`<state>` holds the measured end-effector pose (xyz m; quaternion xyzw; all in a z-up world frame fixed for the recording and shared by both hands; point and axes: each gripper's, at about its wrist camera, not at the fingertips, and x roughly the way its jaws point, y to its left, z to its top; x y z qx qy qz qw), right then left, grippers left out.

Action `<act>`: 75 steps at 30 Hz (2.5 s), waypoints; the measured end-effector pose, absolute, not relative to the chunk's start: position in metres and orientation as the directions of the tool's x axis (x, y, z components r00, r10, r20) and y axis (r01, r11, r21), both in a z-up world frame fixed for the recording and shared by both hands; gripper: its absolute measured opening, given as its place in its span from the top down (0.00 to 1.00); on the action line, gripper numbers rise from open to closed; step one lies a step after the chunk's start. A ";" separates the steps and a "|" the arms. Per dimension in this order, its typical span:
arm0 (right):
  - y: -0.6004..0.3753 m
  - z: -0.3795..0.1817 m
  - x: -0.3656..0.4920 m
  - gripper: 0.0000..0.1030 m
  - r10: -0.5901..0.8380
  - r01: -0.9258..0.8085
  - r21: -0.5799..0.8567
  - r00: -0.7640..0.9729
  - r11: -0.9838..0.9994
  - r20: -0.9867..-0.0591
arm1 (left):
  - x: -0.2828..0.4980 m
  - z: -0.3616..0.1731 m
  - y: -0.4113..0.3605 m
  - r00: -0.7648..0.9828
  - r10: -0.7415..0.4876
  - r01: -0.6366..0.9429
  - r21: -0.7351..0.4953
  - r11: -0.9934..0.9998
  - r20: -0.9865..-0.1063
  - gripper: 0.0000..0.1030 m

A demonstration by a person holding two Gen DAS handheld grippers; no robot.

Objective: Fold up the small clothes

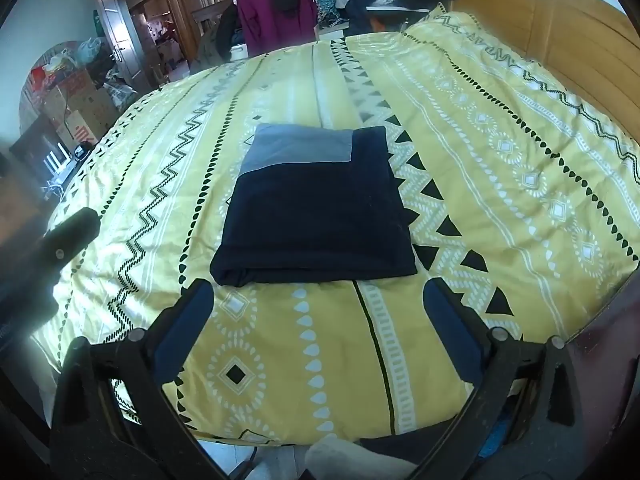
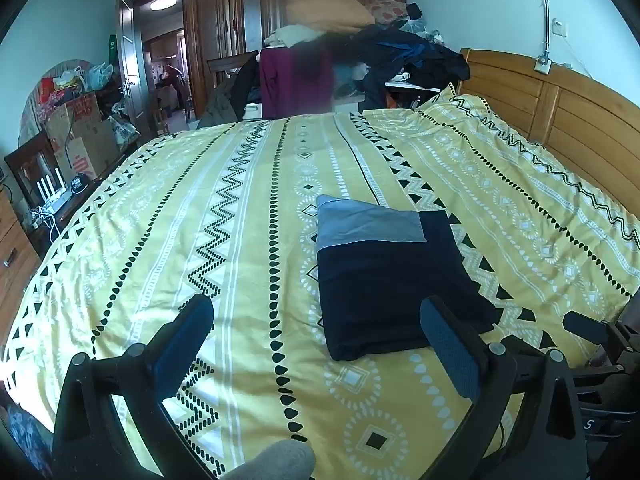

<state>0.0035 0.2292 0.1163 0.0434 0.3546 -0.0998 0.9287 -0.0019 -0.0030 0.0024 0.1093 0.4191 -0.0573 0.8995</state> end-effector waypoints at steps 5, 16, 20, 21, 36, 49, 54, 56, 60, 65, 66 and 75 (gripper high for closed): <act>0.228 0.115 0.004 0.00 -0.154 0.215 0.011 0.730 0.977 -0.666 | 0.006 -0.003 0.005 0.606 -0.033 0.191 0.105 0.976 -0.795 0.00; 0.227 0.101 0.010 0.00 -0.131 0.208 0.029 0.713 0.978 -0.689 | 0.003 -0.027 -0.003 0.575 0.007 0.189 0.141 0.972 -0.818 0.00; 0.228 0.098 0.011 0.00 -0.125 0.205 0.034 0.710 0.978 -0.693 | 0.002 -0.028 0.000 0.570 0.009 0.188 0.142 0.972 -0.821 0.00; 0.228 0.098 0.010 0.00 -0.123 0.204 0.036 0.710 0.978 -0.694 | 0.002 -0.029 0.000 0.569 0.010 0.186 0.141 0.972 -0.822 0.00; 0.248 0.098 0.005 0.00 -0.120 0.187 0.025 0.721 0.982 -0.682 | 0.016 -0.051 0.030 0.515 0.062 0.114 0.140 0.983 -0.855 0.00; 0.488 0.076 -0.035 0.00 0.151 -0.216 -0.013 0.721 0.976 -0.676 | 0.130 -0.112 0.217 0.424 0.119 -0.147 0.062 0.987 -0.898 0.00; 0.550 0.056 -0.050 0.00 0.194 -0.289 -0.018 0.687 0.957 -0.700 | 0.182 -0.138 0.285 0.449 0.092 -0.198 0.001 0.980 -0.889 0.00; 0.562 0.045 -0.050 0.00 0.201 -0.296 -0.007 0.665 0.955 -0.719 | 0.199 -0.152 0.304 0.460 0.075 -0.196 -0.019 0.980 -0.885 0.00; 0.569 0.025 -0.042 0.00 0.203 -0.308 0.004 0.616 0.951 -0.761 | 0.218 -0.184 0.312 0.481 0.124 -0.167 0.048 0.985 -0.868 0.00; 0.575 0.009 -0.031 0.00 0.202 -0.310 0.008 0.597 0.951 -0.777 | 0.211 -0.186 0.301 0.533 0.181 -0.160 0.112 0.981 -0.826 0.00; 0.574 0.007 -0.029 0.00 0.197 -0.309 0.004 0.597 0.951 -0.778 | 0.212 -0.186 0.304 0.536 0.181 -0.164 0.109 0.980 -0.825 0.00; 0.522 0.021 -0.021 0.00 0.154 -0.280 -0.049 0.657 0.959 -0.738 | 0.215 -0.189 0.307 0.553 0.180 -0.165 0.105 0.981 -0.813 0.00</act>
